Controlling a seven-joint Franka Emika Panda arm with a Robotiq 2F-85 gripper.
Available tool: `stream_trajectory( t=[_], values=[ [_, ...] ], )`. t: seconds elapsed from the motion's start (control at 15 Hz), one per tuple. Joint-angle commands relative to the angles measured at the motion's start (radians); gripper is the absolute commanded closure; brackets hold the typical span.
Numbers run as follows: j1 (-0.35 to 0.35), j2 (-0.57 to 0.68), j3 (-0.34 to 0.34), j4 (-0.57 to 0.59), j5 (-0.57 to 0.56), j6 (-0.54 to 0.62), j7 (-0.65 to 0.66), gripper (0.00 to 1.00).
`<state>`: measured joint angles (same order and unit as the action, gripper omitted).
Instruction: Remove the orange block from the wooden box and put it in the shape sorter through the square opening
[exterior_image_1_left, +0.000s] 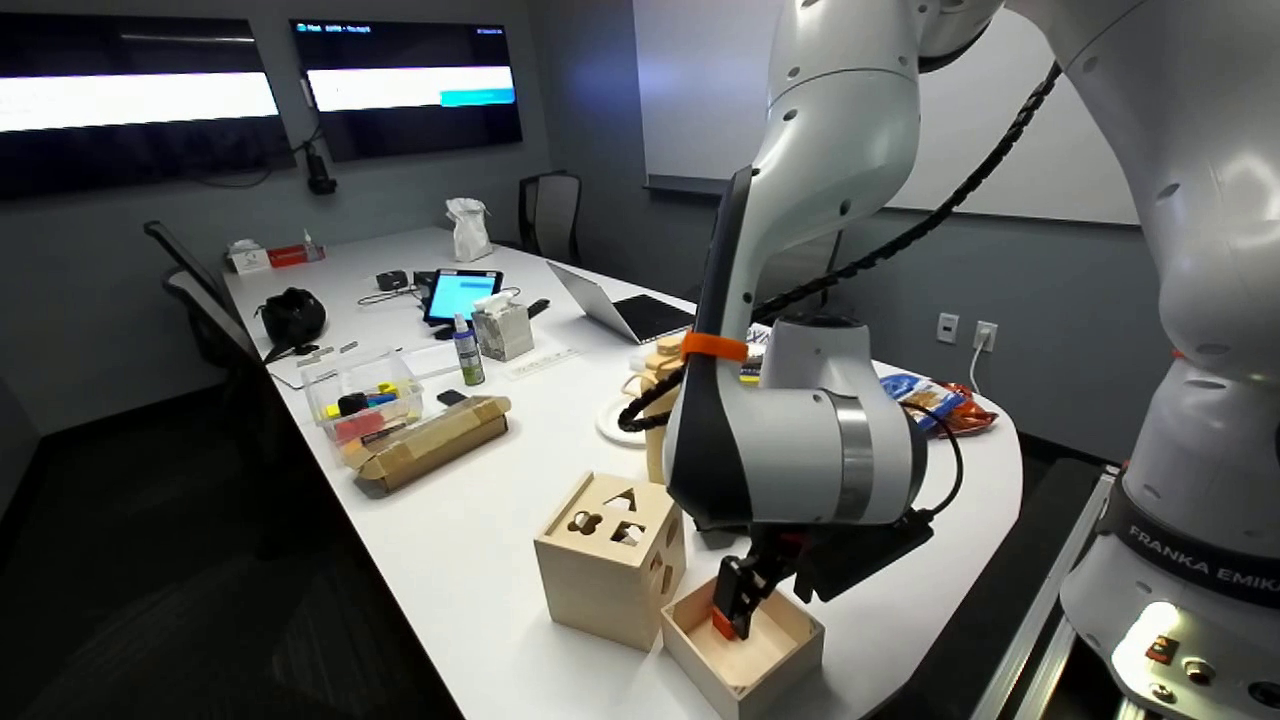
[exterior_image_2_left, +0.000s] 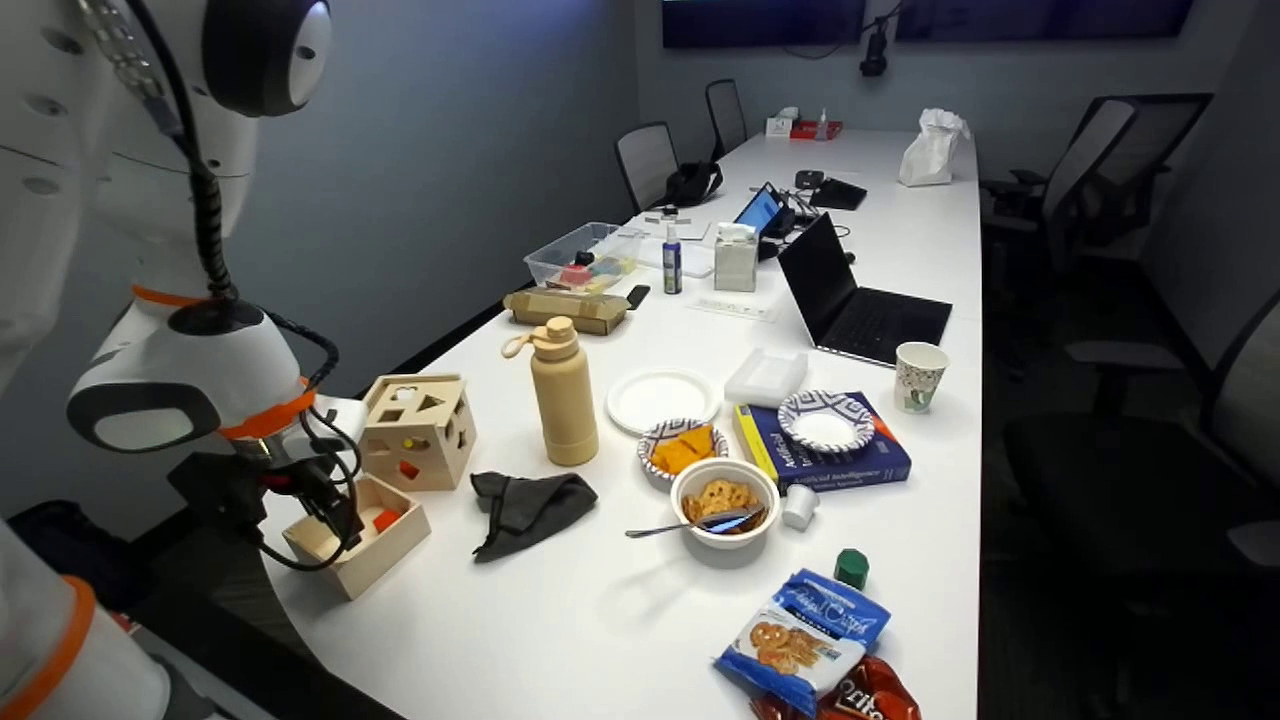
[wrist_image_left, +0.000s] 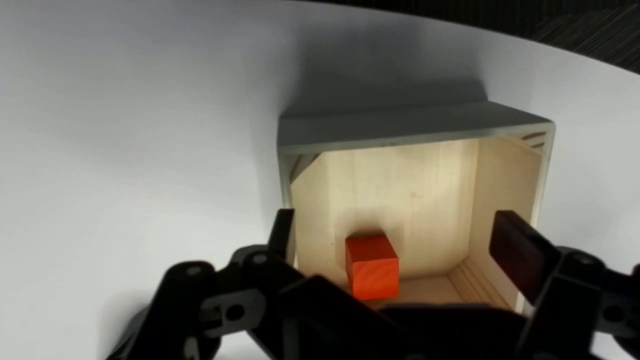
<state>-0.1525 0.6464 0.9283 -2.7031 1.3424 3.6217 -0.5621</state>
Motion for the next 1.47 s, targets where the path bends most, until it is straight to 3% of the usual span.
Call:
stream_trajectory(
  t=[0.0,0.47,0.93,1.4],
  values=[
    [0.082,0.015,-0.052,0.078,0.103,-0.016,-0.114,0.0],
    [0.137,0.053,-0.094,0.186,0.252,0.011,-0.295,0.0],
    [0.118,0.13,-0.127,0.306,0.347,0.032,-0.486,0.0],
    [0.096,0.183,-0.125,0.372,0.407,0.063,-0.586,0.0]
  ],
)
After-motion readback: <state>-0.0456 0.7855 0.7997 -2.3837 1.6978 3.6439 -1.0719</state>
